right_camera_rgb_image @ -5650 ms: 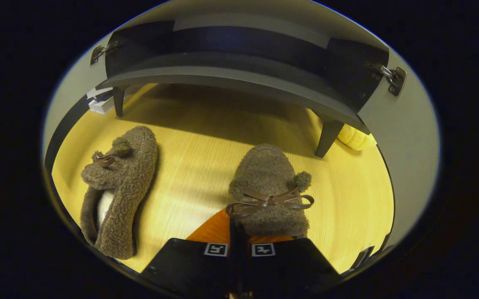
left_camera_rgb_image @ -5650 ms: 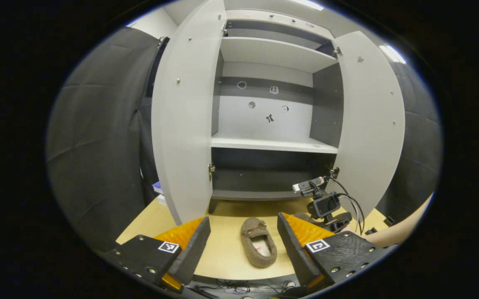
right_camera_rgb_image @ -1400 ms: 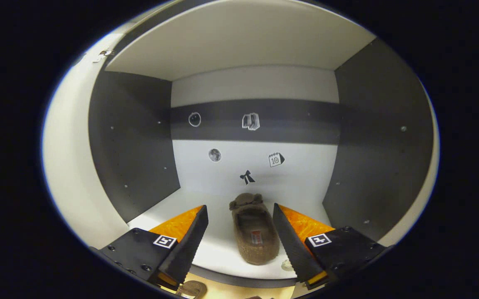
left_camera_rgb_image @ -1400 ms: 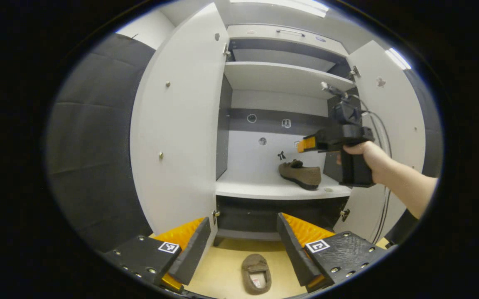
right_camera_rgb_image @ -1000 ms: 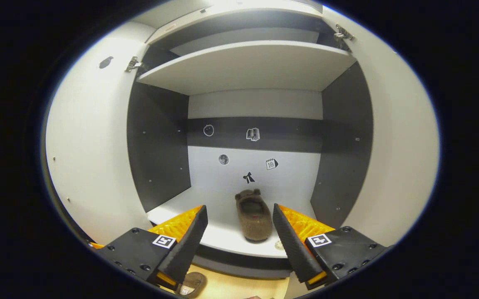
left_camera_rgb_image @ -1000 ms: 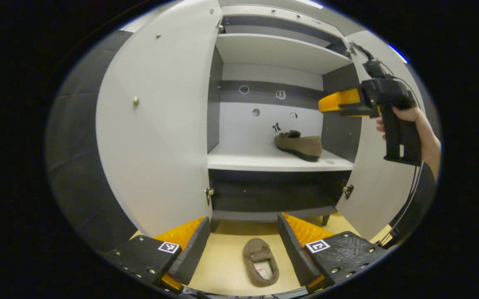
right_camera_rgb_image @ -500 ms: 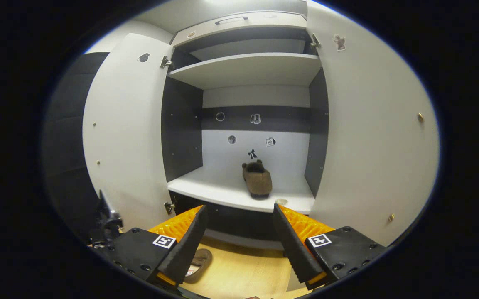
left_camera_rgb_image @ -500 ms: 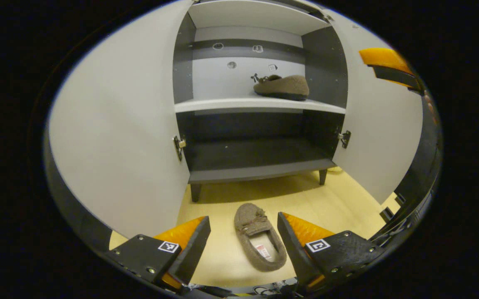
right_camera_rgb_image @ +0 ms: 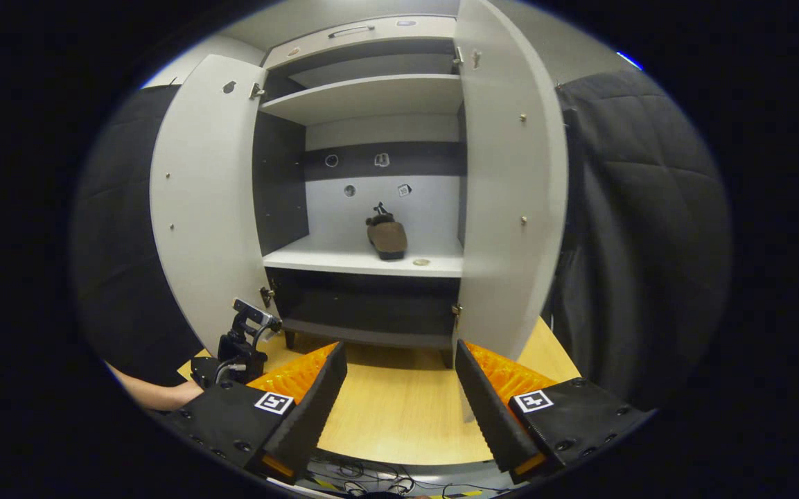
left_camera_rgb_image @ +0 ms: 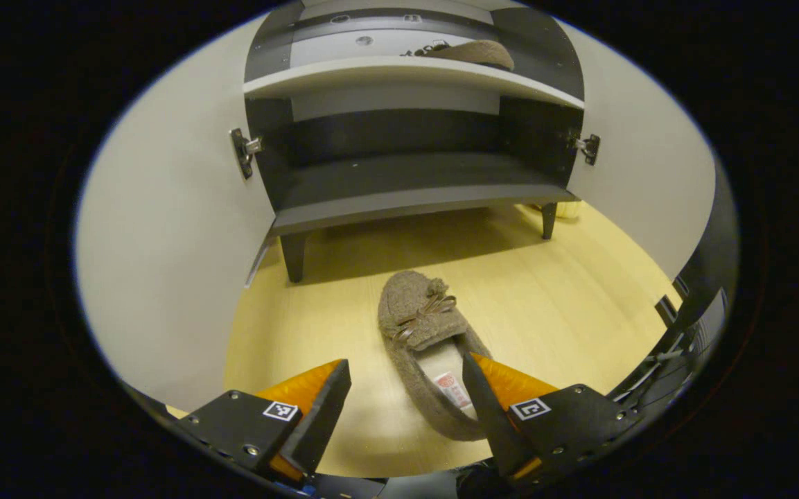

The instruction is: Grab one shoe with the right hand and put it into the shoe cabinet, grab the other shoe with the left hand and put it into the shoe cabinet; then close the right door with the right hand and the left door with the left hand.

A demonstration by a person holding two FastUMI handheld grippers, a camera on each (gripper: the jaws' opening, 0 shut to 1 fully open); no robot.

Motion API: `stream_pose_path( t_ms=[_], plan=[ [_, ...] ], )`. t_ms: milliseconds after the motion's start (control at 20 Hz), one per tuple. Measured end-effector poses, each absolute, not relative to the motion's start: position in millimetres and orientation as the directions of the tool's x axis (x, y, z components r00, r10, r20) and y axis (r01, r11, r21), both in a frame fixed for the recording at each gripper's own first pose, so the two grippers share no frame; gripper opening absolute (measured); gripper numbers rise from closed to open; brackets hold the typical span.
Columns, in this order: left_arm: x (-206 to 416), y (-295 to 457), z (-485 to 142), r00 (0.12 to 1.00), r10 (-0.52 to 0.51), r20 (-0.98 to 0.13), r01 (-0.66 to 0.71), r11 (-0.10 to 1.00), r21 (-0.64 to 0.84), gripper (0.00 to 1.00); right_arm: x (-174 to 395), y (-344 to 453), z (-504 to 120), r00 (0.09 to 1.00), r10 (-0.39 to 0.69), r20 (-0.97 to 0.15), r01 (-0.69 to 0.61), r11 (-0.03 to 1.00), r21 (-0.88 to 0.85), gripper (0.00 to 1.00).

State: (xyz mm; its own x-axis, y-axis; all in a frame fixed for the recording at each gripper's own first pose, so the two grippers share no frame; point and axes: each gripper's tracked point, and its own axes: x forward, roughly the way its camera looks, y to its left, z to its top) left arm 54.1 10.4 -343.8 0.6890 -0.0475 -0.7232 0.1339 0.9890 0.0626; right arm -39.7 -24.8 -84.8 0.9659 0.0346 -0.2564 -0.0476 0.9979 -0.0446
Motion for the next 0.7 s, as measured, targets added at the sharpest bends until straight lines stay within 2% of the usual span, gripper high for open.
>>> stream_pose_path(
  t_ms=[50,150,200,250,300,350,400,450,500,550,650,700],
  plan=[
    [57,11,-352,0.680,-0.045,-0.732,0.135,0.989,0.064,0.94,-48,-32,-89,0.962,0.025,-0.272,-0.035,0.999,-0.030,0.99],
    [64,11,-363,0.663,-0.038,-0.748,0.137,0.988,0.071,0.94,-66,-46,-95,0.956,0.006,-0.292,-0.009,1.000,-0.010,0.99],
    [68,9,-368,0.655,-0.038,-0.755,0.141,0.987,0.072,0.88,-73,-58,-97,0.955,-0.019,-0.296,0.013,1.000,-0.024,0.99],
    [71,7,-373,0.643,-0.042,-0.765,0.150,0.986,0.072,1.00,-80,-74,-98,0.953,-0.056,-0.299,0.042,0.998,-0.052,0.99],
    [78,9,-382,0.623,-0.051,-0.781,0.162,0.985,0.065,0.93,-86,-89,-99,0.949,-0.096,-0.302,0.075,0.994,-0.081,0.99],
    [83,11,-392,0.595,-0.056,-0.802,0.167,0.984,0.055,1.00,-91,-105,-99,0.944,-0.131,-0.303,0.107,0.990,-0.094,0.99],
    [88,14,-397,0.580,-0.047,-0.813,0.155,0.987,0.053,0.87,-94,-119,-98,0.939,-0.161,-0.305,0.138,0.986,-0.094,1.00],
    [91,13,-402,0.557,-0.057,-0.829,0.148,0.989,0.031,0.74,-95,-133,-98,0.932,-0.186,-0.312,0.167,0.982,-0.088,0.95],
    [92,8,-406,0.545,-0.075,-0.835,0.144,0.990,0.006,0.73,-95,-146,-102,0.924,-0.211,-0.320,0.195,0.978,-0.081,0.95],
    [94,4,-398,0.546,-0.093,-0.833,0.129,0.991,-0.027,0.61,-95,-159,-101,0.918,-0.233,-0.322,0.222,0.972,-0.071,0.99],
    [98,1,-406,0.526,-0.085,-0.846,0.098,0.994,-0.038,0.36,-92,-180,-100,0.910,-0.262,-0.322,0.261,0.964,-0.047,0.99],
    [99,1,-409,0.530,-0.085,-0.844,0.089,0.995,-0.044,0.32,-91,-192,-101,0.906,-0.276,-0.320,0.277,0.960,-0.043,0.99]
  ],
)
